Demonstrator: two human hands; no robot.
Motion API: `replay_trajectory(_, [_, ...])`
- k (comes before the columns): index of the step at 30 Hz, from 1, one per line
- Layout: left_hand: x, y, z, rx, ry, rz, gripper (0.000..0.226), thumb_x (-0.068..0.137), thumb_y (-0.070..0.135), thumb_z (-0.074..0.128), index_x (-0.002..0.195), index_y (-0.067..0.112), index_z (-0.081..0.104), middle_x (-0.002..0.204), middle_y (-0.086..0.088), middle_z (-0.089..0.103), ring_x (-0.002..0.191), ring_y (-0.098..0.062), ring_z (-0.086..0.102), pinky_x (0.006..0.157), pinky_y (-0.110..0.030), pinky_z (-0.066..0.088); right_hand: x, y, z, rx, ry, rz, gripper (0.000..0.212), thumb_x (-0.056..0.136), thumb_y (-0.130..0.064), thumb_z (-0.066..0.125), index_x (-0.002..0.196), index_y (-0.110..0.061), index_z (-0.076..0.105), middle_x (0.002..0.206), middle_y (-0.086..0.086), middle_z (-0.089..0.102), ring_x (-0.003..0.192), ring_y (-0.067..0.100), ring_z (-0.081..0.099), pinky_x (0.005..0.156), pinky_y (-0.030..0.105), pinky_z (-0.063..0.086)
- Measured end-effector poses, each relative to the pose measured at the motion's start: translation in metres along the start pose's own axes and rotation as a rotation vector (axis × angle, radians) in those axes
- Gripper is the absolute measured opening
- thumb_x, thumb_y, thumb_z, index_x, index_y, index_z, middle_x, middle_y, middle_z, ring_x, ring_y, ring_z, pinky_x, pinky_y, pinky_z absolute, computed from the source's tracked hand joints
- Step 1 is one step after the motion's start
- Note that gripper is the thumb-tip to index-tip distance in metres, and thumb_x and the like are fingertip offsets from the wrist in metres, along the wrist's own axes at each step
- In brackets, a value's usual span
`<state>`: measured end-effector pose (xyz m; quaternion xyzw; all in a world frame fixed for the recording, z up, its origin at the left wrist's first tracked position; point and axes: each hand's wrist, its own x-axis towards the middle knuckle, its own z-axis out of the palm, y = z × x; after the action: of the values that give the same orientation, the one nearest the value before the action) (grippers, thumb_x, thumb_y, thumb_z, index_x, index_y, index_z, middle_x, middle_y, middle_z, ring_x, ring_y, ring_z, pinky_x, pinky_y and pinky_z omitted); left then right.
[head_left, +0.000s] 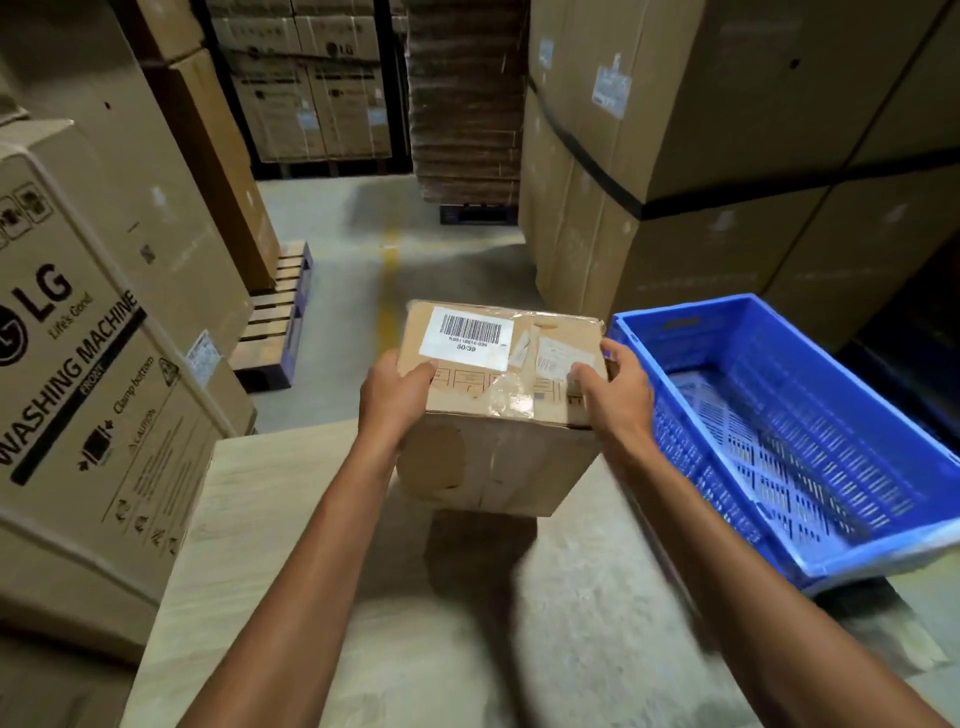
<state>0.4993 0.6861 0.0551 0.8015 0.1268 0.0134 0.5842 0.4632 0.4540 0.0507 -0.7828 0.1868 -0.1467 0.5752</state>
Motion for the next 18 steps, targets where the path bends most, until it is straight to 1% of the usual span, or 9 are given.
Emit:
replay_trajectory(1, [-0.002, 0.013, 0.009, 0.019, 0.03, 0.037, 0.042, 0.075, 0.048, 0.054, 0.11, 0.027, 0.065, 0.108, 0.001, 0.072, 0.098, -0.025, 0.069, 0.088, -0.046, 0.058, 0.009, -0.004, -0.009, 0.013, -0.004, -0.02, 0.052, 0.093, -0.018, 0.065, 0.142, -0.02, 0.049, 0.128, -0.002, 0.062, 0.093, 0.003, 0.064, 0.062, 0.008, 0.051])
replay_trajectory(2, [-0.005, 0.027, 0.02, 0.028, 0.059, 0.071, 0.042, 0.078, 0.046, 0.054, 0.113, 0.025, 0.065, 0.109, -0.001, 0.072, 0.098, -0.026, 0.068, 0.087, -0.045, 0.058, 0.019, -0.009, -0.02, 0.03, -0.014, -0.045, 0.053, 0.091, -0.016, 0.066, 0.142, -0.02, 0.05, 0.125, -0.004, 0.063, 0.094, 0.002, 0.063, 0.06, 0.005, 0.047])
replay_trajectory(3, [-0.006, 0.04, 0.031, 0.032, 0.087, 0.095, 0.041, 0.081, 0.043, 0.055, 0.115, 0.023, 0.065, 0.11, -0.002, 0.072, 0.098, -0.026, 0.068, 0.087, -0.045, 0.058, 0.03, -0.014, -0.031, 0.042, -0.022, -0.073, 0.055, 0.088, -0.016, 0.067, 0.141, -0.02, 0.051, 0.123, -0.004, 0.064, 0.099, 0.006, 0.064, 0.064, 0.005, 0.045])
replay_trajectory(5, [-0.01, 0.067, 0.054, 0.009, 0.113, 0.119, 0.044, 0.08, 0.044, 0.053, 0.116, 0.022, 0.065, 0.111, -0.002, 0.072, 0.098, -0.026, 0.068, 0.087, -0.045, 0.058, 0.053, -0.029, -0.059, 0.039, -0.045, -0.124, 0.059, 0.085, -0.016, 0.069, 0.141, -0.022, 0.053, 0.121, -0.006, 0.066, 0.11, 0.013, 0.064, 0.078, 0.016, 0.049])
replay_trajectory(8, [-0.018, 0.111, 0.094, -0.064, 0.126, 0.154, 0.046, 0.074, 0.048, 0.05, 0.114, 0.029, 0.062, 0.111, 0.002, 0.072, 0.098, -0.024, 0.069, 0.088, -0.047, 0.058, 0.092, -0.053, -0.111, 0.06, -0.084, -0.209, 0.056, 0.083, -0.017, 0.07, 0.136, -0.026, 0.057, 0.118, -0.01, 0.069, 0.11, 0.01, 0.065, 0.093, 0.033, 0.055])
replay_trajectory(11, [-0.027, 0.156, 0.138, -0.149, 0.137, 0.214, 0.036, 0.074, 0.046, 0.051, 0.105, 0.029, 0.06, 0.108, 0.003, 0.072, 0.098, -0.022, 0.069, 0.089, -0.048, 0.058, 0.129, -0.079, -0.168, 0.097, -0.08, -0.294, 0.048, 0.08, -0.016, 0.071, 0.123, -0.035, 0.061, 0.11, -0.015, 0.071, 0.107, 0.007, 0.067, 0.09, 0.032, 0.057])
replay_trajectory(13, [-0.033, 0.185, 0.166, -0.209, 0.152, 0.254, 0.038, 0.072, 0.045, 0.053, 0.104, 0.025, 0.062, 0.105, 0.002, 0.073, 0.097, -0.023, 0.07, 0.089, -0.049, 0.057, 0.152, -0.093, -0.205, 0.128, -0.062, -0.347, 0.043, 0.078, -0.017, 0.07, 0.113, -0.041, 0.062, 0.107, -0.017, 0.072, 0.104, 0.004, 0.067, 0.092, 0.034, 0.057])
replay_trajectory(16, [-0.043, 0.223, 0.21, -0.262, 0.177, 0.311, 0.047, 0.072, 0.041, 0.054, 0.113, 0.022, 0.065, 0.105, 0.001, 0.073, 0.096, -0.022, 0.07, 0.088, -0.048, 0.058, 0.181, -0.106, -0.255, 0.174, -0.041, -0.404, 0.047, 0.081, -0.011, 0.069, 0.117, -0.04, 0.06, 0.102, -0.021, 0.069, 0.102, -0.003, 0.066, 0.089, 0.027, 0.056])
replay_trajectory(18, [-0.05, 0.241, 0.239, -0.297, 0.184, 0.339, 0.054, 0.069, 0.045, 0.056, 0.115, 0.02, 0.066, 0.104, 0.001, 0.074, 0.096, -0.022, 0.07, 0.087, -0.048, 0.058, 0.197, -0.108, -0.285, 0.186, -0.011, -0.426, 0.045, 0.083, -0.011, 0.068, 0.116, -0.041, 0.059, 0.098, -0.026, 0.067, 0.099, -0.008, 0.064, 0.087, 0.026, 0.055])
